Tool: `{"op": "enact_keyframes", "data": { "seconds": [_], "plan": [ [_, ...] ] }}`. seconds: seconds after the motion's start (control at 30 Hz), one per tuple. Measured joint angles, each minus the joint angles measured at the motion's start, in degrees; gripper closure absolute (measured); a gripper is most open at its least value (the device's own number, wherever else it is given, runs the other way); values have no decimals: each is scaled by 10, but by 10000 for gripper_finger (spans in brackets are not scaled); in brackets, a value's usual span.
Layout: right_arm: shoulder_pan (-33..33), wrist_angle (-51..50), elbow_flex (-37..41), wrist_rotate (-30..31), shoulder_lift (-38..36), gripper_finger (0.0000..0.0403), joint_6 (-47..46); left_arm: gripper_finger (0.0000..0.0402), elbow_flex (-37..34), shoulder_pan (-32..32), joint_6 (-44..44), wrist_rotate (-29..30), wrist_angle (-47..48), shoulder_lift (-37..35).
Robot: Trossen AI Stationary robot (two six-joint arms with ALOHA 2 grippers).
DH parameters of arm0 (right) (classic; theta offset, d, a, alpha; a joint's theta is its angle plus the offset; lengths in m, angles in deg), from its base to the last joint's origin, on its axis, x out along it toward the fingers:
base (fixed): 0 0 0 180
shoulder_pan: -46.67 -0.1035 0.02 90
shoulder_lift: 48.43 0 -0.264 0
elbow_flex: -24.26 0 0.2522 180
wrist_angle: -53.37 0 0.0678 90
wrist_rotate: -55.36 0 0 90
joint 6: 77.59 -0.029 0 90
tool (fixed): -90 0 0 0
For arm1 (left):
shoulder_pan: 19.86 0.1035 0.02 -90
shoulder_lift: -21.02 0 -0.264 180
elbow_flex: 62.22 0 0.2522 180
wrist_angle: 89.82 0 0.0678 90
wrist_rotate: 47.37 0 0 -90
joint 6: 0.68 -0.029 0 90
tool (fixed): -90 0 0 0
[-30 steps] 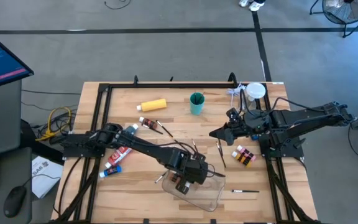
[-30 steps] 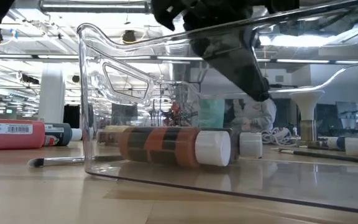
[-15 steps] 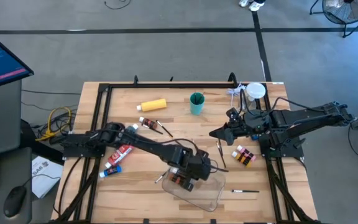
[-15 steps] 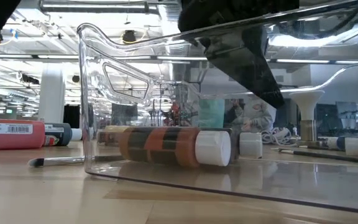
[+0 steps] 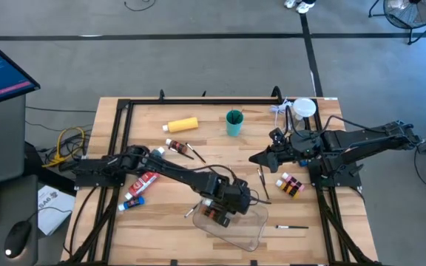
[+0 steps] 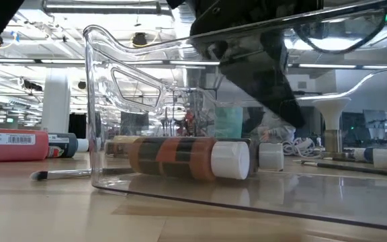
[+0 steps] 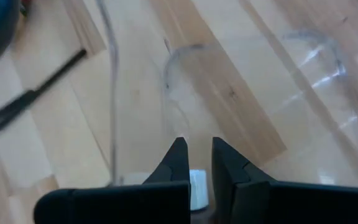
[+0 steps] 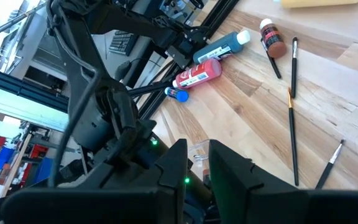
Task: Pick & Place Paint Supplies
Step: Adjust the paint bottles in the transparent bin
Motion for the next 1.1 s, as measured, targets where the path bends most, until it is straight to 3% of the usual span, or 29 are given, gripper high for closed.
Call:
{"op": "enact_keyframes", "data": {
  "seconds": [0.5,1.1],
  "plan": [
    [0,0,0,0,0,342,0,401,-6,4,11,17,7,5],
    [0,2,0,0,0,342,-1,401,-4,0,2,65,85,9]
  ]
}}
